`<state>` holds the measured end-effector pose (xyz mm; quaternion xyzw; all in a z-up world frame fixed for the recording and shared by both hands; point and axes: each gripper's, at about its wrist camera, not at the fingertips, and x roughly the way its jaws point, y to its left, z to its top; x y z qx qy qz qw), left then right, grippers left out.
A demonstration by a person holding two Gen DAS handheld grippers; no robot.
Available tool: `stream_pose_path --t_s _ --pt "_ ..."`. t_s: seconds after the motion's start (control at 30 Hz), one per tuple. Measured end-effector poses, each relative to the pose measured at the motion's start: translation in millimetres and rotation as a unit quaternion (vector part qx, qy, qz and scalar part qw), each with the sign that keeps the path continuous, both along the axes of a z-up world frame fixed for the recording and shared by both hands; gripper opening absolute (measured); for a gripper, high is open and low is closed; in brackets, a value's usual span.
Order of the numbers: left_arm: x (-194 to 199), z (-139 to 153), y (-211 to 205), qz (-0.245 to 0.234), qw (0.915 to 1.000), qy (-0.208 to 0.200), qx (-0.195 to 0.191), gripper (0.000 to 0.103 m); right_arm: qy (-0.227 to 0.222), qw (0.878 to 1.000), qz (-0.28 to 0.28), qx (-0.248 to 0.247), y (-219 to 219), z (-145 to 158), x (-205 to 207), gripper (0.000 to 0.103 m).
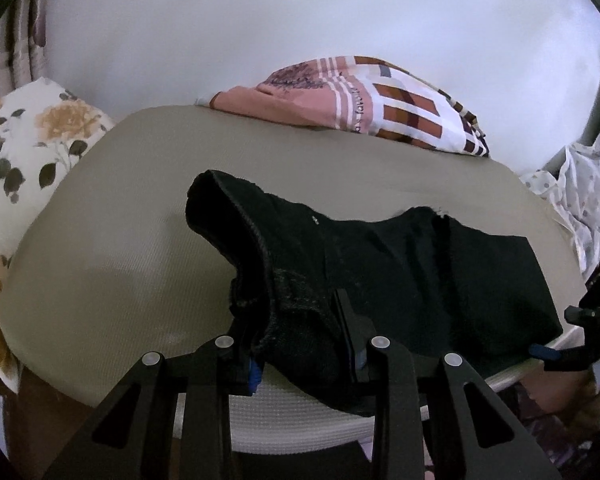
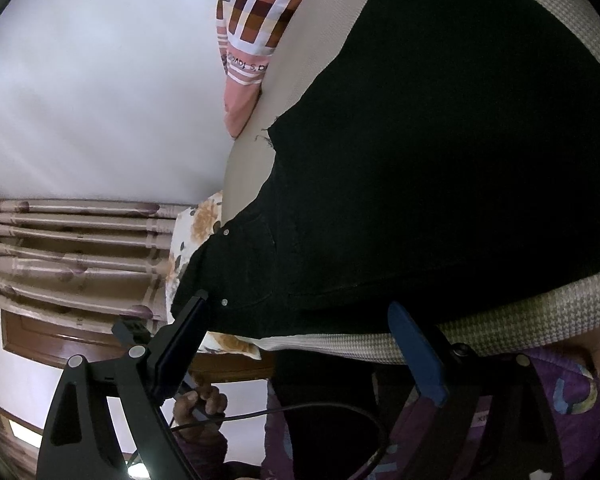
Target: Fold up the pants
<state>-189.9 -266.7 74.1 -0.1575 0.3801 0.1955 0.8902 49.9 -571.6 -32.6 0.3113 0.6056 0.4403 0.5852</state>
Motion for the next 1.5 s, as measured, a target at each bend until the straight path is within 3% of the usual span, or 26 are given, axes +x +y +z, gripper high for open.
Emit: stream_pose_path --t_s 0.4,0.73,1.07,1.5 --pt "20 21 -31 -0.03 0.999 -0.02 0.025 0.031 -0.032 0.999 0.017 -0.015 3 9 0 0.089" --pt "40 37 -56 -0.054 0.9973 -0.046 0.021 0.031 -0.053 0.998 0.023 -0.021 1 15 0 0.089" --pt "73 43 -88 -0.091 0.9939 -0.062 0.012 0.031 -0.135 0.989 0.028 -0.048 -8 41 7 0.089" --pt "104 42 -128 -0.138 0.9884 -0.063 -0.007 0.031 -0.124 0.992 0.02 -0.018 -16 40 12 0.089"
